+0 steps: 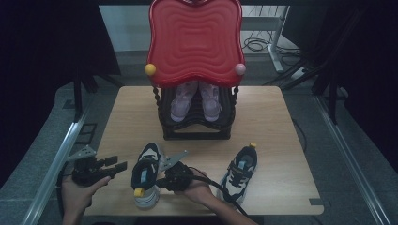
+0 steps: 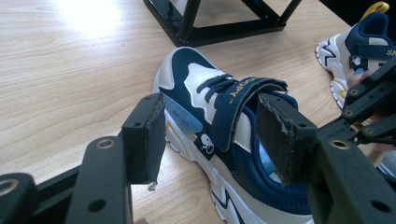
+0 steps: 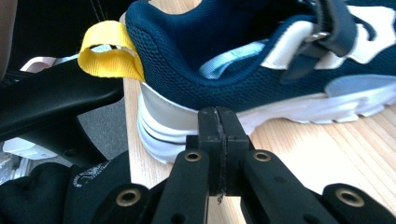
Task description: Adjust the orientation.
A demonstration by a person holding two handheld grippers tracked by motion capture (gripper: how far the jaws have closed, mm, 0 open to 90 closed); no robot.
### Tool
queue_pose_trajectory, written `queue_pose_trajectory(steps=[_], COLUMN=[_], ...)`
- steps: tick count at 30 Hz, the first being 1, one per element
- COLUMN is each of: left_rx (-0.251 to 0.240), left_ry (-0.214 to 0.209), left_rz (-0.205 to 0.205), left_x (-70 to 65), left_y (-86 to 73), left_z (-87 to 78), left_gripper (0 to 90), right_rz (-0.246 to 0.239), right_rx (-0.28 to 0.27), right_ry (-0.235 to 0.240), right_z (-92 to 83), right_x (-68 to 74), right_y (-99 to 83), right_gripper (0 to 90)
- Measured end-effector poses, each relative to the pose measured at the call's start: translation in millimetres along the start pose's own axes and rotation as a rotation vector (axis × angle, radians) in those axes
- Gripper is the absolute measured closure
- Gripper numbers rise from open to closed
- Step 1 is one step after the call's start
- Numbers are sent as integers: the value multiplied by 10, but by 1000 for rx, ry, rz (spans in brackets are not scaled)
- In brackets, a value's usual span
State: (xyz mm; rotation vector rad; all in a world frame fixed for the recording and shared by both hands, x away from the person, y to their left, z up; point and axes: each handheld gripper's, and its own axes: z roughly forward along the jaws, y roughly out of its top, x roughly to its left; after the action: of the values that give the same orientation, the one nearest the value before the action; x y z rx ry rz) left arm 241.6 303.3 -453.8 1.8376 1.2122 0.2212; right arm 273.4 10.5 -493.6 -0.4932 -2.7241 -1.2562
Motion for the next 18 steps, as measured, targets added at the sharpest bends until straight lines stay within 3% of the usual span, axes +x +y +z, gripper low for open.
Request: queue_pose_trajectory(steps=[18], left_rx=[-31], left_ry=[18], left_rz=[-15], left_x=[74], left_y=[-2], left_z=[-125], left_gripper=[434], right_rz=[-23], right_rx=[-3], right_ry=[42], right_z=[240], right_x=[109], right_y=[131], right_gripper=[900])
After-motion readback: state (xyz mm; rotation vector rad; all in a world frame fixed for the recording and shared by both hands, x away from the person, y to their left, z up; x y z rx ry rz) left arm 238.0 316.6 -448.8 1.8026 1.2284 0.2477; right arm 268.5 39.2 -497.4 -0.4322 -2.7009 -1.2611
